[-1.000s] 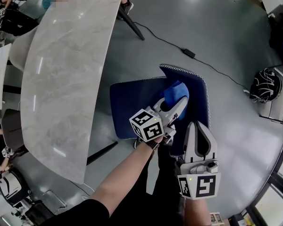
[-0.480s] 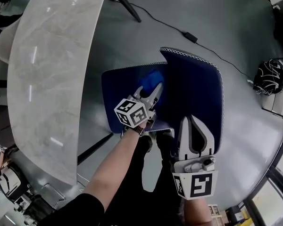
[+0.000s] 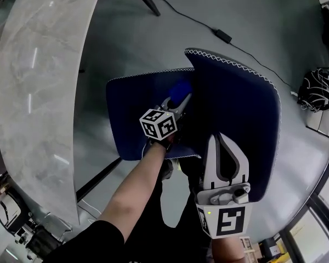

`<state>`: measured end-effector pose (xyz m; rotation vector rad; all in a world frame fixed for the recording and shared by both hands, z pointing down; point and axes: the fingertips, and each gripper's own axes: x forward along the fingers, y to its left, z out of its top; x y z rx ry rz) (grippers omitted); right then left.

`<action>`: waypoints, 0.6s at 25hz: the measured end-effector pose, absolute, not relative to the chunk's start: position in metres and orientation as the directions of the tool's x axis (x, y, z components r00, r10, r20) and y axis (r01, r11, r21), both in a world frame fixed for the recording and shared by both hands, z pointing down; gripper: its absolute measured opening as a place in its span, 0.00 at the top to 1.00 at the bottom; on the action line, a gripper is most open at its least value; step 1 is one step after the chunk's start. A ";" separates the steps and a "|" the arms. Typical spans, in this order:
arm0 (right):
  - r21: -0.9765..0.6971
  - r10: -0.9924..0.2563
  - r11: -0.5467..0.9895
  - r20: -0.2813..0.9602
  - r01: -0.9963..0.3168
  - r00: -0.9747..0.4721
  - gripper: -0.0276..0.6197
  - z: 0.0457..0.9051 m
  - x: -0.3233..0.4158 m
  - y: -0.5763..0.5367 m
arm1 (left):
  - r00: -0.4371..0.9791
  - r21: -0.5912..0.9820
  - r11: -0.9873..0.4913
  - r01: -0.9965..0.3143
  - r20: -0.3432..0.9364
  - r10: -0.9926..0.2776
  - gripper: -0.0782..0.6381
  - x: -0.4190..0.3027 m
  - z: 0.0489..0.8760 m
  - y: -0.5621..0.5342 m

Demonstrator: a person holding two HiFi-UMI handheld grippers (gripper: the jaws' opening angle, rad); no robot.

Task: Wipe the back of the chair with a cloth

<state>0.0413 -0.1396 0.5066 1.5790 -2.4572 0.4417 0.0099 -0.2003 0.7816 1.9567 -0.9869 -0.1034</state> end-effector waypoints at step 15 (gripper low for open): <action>-0.173 -0.864 0.356 0.313 -0.918 -0.394 0.94 0.487 0.060 -0.137 | 0.676 0.911 -0.131 -0.391 0.188 -0.712 0.80 0.041 0.748 -0.193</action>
